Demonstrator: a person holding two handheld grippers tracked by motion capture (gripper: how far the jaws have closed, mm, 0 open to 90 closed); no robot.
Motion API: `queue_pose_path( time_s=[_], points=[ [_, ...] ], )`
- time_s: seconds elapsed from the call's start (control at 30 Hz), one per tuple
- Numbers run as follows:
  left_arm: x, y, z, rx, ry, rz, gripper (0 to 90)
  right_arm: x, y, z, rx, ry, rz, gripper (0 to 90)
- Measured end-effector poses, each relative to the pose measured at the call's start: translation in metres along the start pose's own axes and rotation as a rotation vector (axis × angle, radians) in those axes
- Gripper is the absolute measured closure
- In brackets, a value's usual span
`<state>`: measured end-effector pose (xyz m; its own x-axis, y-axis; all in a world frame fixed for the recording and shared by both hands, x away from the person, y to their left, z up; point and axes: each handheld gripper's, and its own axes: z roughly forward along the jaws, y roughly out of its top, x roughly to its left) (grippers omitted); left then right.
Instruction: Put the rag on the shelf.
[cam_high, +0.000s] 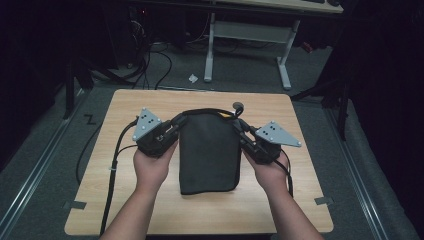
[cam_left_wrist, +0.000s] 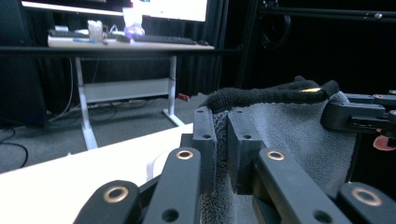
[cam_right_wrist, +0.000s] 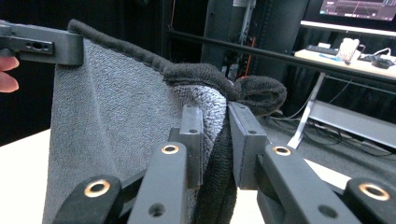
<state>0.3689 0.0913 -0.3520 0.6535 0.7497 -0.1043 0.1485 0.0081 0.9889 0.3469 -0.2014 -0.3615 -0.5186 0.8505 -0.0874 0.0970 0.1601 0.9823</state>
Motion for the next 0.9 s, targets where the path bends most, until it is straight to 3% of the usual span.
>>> queue_pose_path(
  time_s=[0.33,0.77,0.9],
  points=[
    [0.0,0.015,-0.003,-0.041,-0.006,0.017,83.3,-0.001,0.013,-0.003,-0.044,-0.007,-0.01,77.6],
    [0.006,0.033,0.004,-0.048,-0.019,0.052,83.5,-0.009,0.033,-0.001,-0.067,-0.02,-0.038,77.8],
    [0.011,0.042,0.011,-0.039,-0.001,0.084,83.4,-0.014,0.04,0.004,-0.074,-0.028,-0.049,77.8]
  ],
)
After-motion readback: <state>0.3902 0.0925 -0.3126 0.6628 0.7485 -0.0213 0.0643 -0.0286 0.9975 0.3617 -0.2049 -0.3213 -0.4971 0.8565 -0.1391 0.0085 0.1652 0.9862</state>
